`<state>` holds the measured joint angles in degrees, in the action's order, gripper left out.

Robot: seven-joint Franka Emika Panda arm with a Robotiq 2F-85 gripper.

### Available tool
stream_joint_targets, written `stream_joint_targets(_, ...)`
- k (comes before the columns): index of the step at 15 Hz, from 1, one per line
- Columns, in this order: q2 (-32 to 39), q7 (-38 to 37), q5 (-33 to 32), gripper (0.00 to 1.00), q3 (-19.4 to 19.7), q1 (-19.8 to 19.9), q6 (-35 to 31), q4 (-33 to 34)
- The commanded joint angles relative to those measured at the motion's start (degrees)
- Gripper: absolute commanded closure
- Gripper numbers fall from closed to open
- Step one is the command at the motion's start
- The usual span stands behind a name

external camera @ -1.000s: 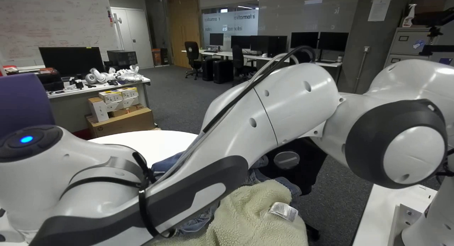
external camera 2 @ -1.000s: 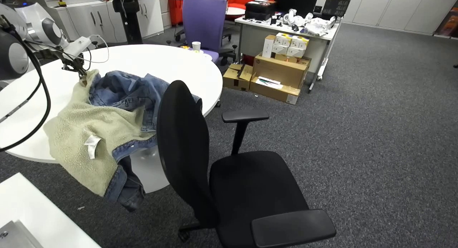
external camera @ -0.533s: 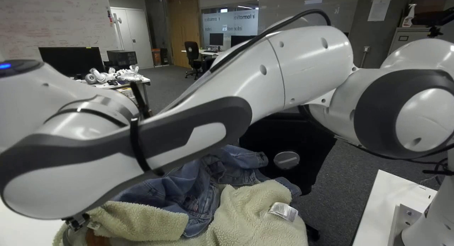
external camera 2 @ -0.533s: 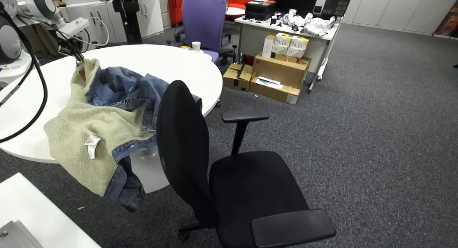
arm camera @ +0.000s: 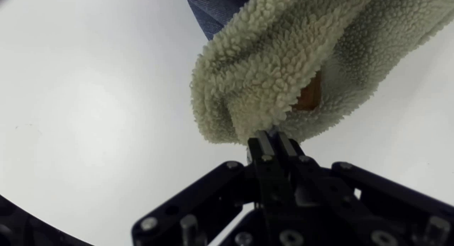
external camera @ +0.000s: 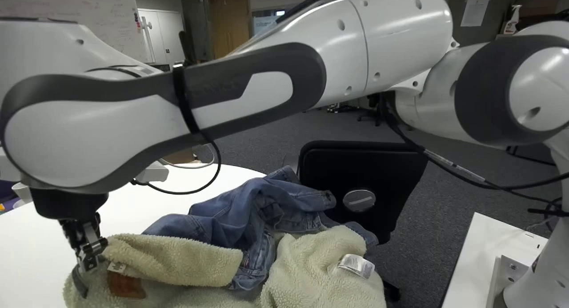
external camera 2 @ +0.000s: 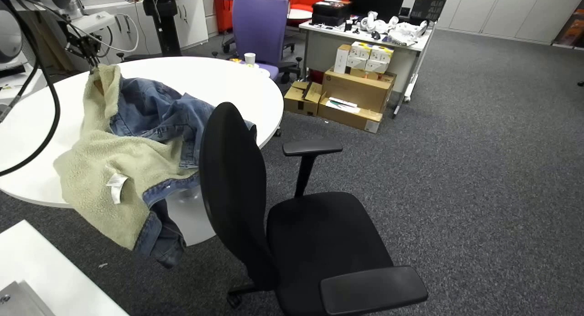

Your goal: Put the blue jacket on the backrest of the black chair

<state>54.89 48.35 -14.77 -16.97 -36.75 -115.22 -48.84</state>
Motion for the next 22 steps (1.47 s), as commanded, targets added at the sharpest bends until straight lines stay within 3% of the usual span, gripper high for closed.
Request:
stream_joint_targets(1, -10.6, -2.0, 0.4, 0.98, -1.3, 2.0, -5.4, -13.2)
stream_joint_targets(5, -17.6, -5.2, -1.0, 0.98, -0.4, 1.9, -11.6, -21.5)
stream_joint_targets(11, -24.9, -10.6, 0.2, 0.98, -0.2, 3.2, -13.0, -35.4)
stream_joint_targets(17, -30.8, -13.7, -0.2, 0.98, -0.5, 3.7, -27.4, -50.4)
stream_joint_targets(22, -36.9, -19.6, -3.3, 0.98, -1.8, 4.7, -35.3, -62.4)
